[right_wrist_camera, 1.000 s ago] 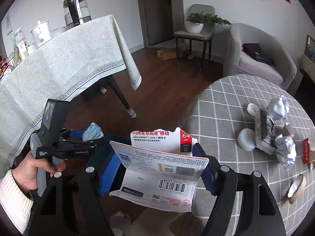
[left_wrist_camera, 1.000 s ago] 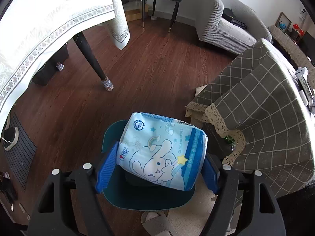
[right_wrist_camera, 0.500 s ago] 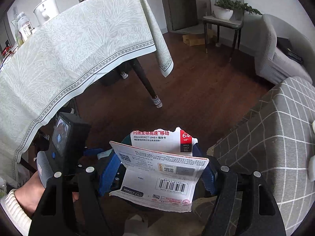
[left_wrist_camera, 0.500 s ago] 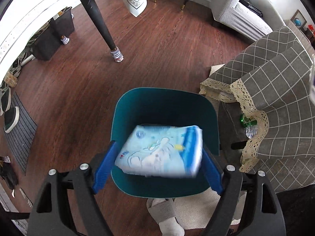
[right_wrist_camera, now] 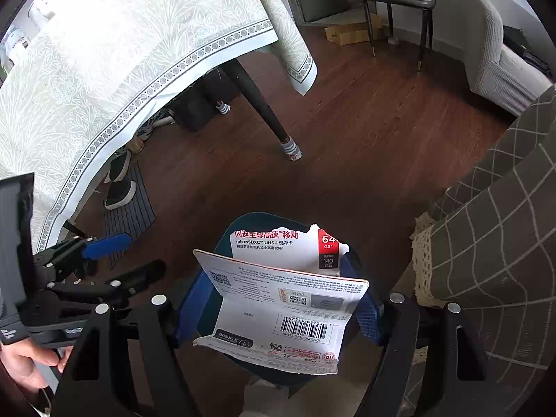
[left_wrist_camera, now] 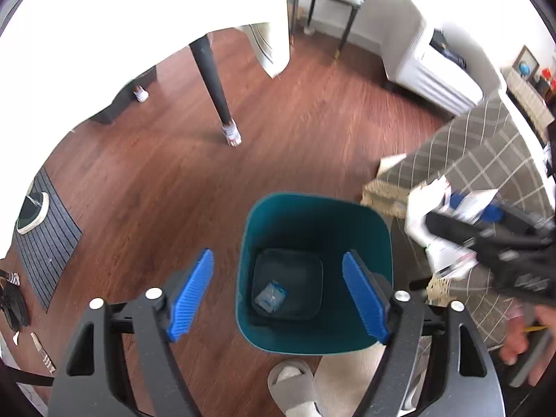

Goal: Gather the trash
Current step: 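Open the left gripper over the teal bin while the right drops the SD-card box in, then move both grippers back to the table and grasp the cardboard strip with the right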

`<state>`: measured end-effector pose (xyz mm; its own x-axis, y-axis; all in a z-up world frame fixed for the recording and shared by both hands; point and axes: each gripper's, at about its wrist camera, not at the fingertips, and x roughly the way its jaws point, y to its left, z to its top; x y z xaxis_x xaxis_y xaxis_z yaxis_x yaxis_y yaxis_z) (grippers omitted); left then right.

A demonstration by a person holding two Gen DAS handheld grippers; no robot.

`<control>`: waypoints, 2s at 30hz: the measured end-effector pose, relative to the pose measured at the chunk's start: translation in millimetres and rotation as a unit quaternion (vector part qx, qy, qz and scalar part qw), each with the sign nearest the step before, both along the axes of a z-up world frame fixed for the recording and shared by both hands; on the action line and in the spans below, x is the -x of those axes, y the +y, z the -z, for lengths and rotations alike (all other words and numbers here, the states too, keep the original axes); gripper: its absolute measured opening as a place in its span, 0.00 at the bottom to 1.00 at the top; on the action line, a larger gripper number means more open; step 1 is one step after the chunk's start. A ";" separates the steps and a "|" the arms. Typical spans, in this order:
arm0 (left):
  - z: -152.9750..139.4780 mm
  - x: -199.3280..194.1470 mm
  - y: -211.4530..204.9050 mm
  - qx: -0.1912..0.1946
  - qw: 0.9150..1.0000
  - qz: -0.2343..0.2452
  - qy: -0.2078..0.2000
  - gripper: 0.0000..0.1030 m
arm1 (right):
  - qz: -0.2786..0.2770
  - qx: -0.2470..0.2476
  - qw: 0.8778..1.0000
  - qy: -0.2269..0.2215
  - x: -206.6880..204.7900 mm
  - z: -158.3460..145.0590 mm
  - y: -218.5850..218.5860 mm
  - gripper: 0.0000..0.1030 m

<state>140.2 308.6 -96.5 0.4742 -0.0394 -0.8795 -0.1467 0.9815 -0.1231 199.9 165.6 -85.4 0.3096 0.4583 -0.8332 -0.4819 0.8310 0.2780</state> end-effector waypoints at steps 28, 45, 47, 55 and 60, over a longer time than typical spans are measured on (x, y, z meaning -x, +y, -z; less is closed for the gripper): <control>-133.7 11.5 -23.3 0.022 0.985 -0.005 -0.174 0.47 | -0.058 0.080 0.994 0.042 18.2 90.2 36.3 0.87; -186.8 18.8 -55.4 -0.018 0.969 0.001 -0.246 0.50 | -0.124 0.011 0.988 -0.092 63.9 -15.9 -0.3 0.87; -190.9 16.5 -60.4 -0.014 0.968 0.004 -0.251 0.51 | -0.123 0.012 0.985 -0.121 70.6 -34.9 -7.1 0.87; -199.9 7.0 -92.6 -0.003 0.962 0.013 -0.273 0.63 | -0.102 -0.002 0.978 -0.181 77.9 -88.2 -55.4 0.84; -202.9 0.1 -125.2 0.004 0.960 0.035 -0.279 0.66 | -0.062 0.000 0.977 -0.202 72.9 -107.8 -97.8 0.82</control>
